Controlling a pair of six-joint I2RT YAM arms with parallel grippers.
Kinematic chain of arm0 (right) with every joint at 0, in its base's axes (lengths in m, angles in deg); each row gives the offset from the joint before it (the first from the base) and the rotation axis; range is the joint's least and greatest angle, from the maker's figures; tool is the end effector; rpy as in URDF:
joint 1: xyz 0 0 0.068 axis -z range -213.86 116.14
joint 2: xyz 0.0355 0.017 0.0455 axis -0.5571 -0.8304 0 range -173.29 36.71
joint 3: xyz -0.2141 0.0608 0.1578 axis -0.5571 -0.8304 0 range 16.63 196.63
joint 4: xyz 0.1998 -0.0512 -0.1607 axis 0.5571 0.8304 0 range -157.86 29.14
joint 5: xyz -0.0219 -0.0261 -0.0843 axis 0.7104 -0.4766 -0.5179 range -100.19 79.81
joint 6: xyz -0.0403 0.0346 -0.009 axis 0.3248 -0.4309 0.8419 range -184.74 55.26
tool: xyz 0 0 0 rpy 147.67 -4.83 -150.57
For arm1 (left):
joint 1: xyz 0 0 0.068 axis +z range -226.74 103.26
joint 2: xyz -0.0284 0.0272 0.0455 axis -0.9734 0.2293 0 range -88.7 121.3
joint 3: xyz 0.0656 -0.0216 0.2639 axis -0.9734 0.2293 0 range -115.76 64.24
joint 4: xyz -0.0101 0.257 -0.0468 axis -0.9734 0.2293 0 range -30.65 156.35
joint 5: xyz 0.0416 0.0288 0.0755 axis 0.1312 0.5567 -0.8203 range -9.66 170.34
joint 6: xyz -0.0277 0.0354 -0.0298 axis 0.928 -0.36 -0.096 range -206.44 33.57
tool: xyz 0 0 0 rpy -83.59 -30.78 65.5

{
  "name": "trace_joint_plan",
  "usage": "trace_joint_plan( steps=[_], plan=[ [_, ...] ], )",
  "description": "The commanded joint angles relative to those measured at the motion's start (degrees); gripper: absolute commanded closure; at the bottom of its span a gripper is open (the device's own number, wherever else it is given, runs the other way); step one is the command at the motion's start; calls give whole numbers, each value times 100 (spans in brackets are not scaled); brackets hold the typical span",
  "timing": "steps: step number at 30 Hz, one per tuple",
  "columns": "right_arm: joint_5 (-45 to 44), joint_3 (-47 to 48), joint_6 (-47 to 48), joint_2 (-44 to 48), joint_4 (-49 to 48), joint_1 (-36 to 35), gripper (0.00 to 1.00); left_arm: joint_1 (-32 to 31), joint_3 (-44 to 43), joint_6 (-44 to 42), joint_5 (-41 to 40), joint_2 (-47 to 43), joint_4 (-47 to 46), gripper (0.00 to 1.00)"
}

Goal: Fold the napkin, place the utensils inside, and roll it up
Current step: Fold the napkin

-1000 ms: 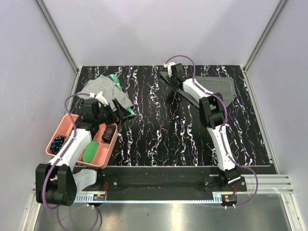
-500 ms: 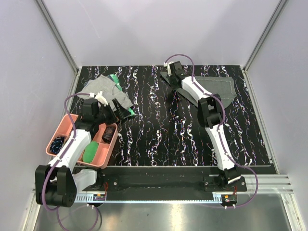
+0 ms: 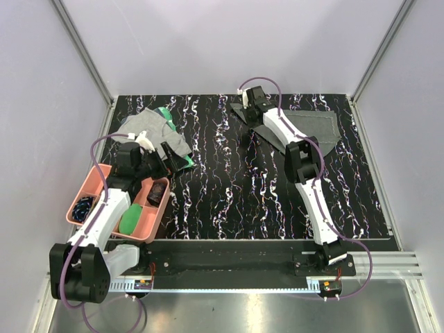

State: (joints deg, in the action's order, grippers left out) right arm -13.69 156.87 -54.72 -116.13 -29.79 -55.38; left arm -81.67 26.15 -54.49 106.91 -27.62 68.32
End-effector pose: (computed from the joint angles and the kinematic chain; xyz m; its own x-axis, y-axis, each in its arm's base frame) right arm 0.5372 0.2095 0.1545 -0.6511 -0.4434 -0.6160 -0.4502 0.8790 -0.1569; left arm 0.2288 -0.0358 0.2480 -0.6882 -0.4157 -0.5946 0.1068 0.7526 -0.6498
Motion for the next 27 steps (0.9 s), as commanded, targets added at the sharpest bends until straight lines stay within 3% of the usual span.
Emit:
trace_joint_plan(
  steps=[1, 8, 15, 27],
  plan=[
    [850, -357, 176, -63, 746, 7, 100, -8, -6, -92, 121, -228, -238, 3],
    [1598, -1279, -175, 588, 571, -2, 100, -8, 64, 13, 59, -272, -343, 3],
    [1977, -3184, -658, 1413, -298, -221, 100, -8, 231, 198, -11, -377, -423, 3],
    [2179, -5497, -1687, 2978, -1371, -1328, 100, -17, 741, 479, -284, -553, -589, 3]
  ],
)
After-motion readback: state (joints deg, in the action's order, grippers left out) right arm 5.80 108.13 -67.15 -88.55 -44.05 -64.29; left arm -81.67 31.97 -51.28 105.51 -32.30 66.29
